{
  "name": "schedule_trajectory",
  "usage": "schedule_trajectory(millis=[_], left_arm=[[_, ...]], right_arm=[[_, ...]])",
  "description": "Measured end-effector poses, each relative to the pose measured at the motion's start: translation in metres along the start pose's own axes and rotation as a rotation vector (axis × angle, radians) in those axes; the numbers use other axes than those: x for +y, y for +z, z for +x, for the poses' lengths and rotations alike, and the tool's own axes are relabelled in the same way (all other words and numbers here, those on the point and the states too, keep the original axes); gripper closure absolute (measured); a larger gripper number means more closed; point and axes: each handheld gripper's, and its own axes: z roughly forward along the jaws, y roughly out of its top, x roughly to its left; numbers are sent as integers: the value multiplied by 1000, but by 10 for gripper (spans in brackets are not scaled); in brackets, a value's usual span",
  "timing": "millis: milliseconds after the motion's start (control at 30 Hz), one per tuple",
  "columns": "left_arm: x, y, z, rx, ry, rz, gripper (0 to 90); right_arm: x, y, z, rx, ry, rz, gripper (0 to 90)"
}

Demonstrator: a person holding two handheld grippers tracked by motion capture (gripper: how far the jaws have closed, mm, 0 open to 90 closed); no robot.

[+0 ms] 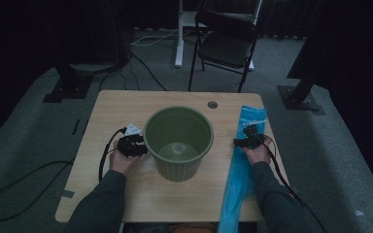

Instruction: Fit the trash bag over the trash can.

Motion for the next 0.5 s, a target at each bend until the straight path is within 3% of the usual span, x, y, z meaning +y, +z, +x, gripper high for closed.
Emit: schedule_trajectory(millis=[300,500], left_arm=[[0,1,0,4,-1,1,522],[0,1,-1,5,0,3,522]], right_arm=[[0,1,2,-8,3,0,324],[2,-1,0,-25,23,6,450]])
